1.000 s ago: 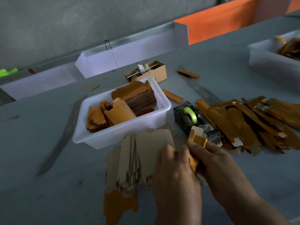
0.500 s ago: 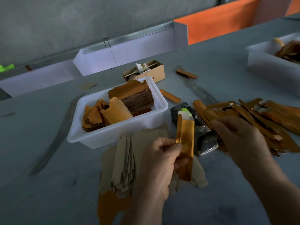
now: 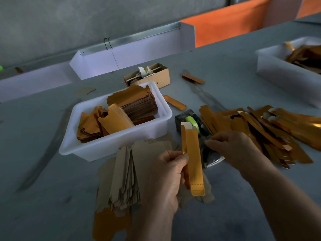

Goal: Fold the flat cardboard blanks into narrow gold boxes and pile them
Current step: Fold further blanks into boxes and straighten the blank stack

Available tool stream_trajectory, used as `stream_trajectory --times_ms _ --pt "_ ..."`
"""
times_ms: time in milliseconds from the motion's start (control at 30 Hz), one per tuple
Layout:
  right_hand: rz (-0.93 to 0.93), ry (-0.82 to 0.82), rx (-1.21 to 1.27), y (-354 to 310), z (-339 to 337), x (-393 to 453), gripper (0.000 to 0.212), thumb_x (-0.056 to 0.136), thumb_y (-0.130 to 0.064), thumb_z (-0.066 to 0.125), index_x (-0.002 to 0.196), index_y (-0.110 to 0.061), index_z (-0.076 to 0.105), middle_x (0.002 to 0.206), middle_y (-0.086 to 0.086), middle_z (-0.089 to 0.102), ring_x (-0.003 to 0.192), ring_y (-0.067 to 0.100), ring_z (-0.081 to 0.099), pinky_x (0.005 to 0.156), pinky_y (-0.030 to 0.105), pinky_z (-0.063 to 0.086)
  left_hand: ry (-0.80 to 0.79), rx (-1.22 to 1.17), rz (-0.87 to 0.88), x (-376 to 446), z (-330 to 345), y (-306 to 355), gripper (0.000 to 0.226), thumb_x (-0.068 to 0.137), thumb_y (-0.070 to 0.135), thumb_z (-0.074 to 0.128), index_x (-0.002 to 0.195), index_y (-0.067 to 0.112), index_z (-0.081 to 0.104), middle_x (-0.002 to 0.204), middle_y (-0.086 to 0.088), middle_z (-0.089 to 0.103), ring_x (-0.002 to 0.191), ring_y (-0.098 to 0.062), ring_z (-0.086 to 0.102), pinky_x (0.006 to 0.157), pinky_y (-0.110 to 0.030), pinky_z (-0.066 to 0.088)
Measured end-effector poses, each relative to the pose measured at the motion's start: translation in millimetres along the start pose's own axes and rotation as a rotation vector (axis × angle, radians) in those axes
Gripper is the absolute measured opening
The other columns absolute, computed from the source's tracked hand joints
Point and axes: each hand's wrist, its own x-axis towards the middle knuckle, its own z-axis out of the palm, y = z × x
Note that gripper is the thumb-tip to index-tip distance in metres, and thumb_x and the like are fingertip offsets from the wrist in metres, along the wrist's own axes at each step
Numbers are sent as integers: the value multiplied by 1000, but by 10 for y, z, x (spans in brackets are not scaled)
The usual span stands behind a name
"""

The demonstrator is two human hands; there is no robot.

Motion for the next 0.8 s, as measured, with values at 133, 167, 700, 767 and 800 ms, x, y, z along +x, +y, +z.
stream_trajectory --times_ms 133,167,700,767,800 --pt "-32 58 111 -6 44 5 17 85 -23 66 69 -29 64 76 -5 67 76 15 65 68 32 55 -17 -14 -10 2 -10 -2 4 88 13 64 87 10 64 58 5 58 42 -3 44 43 -16 38" --pt "-34 73 231 -16 51 -8 17 85 -21 67 70 -28 66 78 -6 68 76 14 66 66 29 55 -24 -17 -10 -1 -12 -2 4 89 13 63 87 10 64 58 4 58 42 -3 44 43 -17 38" --pt "-96 257 -42 194 122 -285 9 86 -20 64 80 -15 68 117 -3 55 91 6 49 64 11 33 -186 7 150 17 132 61 8 92 19 60 86 15 60 67 4 59 45 -1 44 44 -14 36" --pt "-95 263 -28 222 143 -286 8 86 -18 64 81 -15 68 118 -1 56 94 8 50 68 17 38 -205 33 164 46 191 59 7 93 20 59 87 15 60 68 3 58 45 1 46 44 -13 37" --pt "-92 267 -17 231 152 -285 7 86 -18 64 82 -15 68 119 -1 57 95 9 50 72 21 40 -211 47 167 61 223 55 7 93 20 59 87 16 60 67 4 58 45 1 47 43 -13 37"
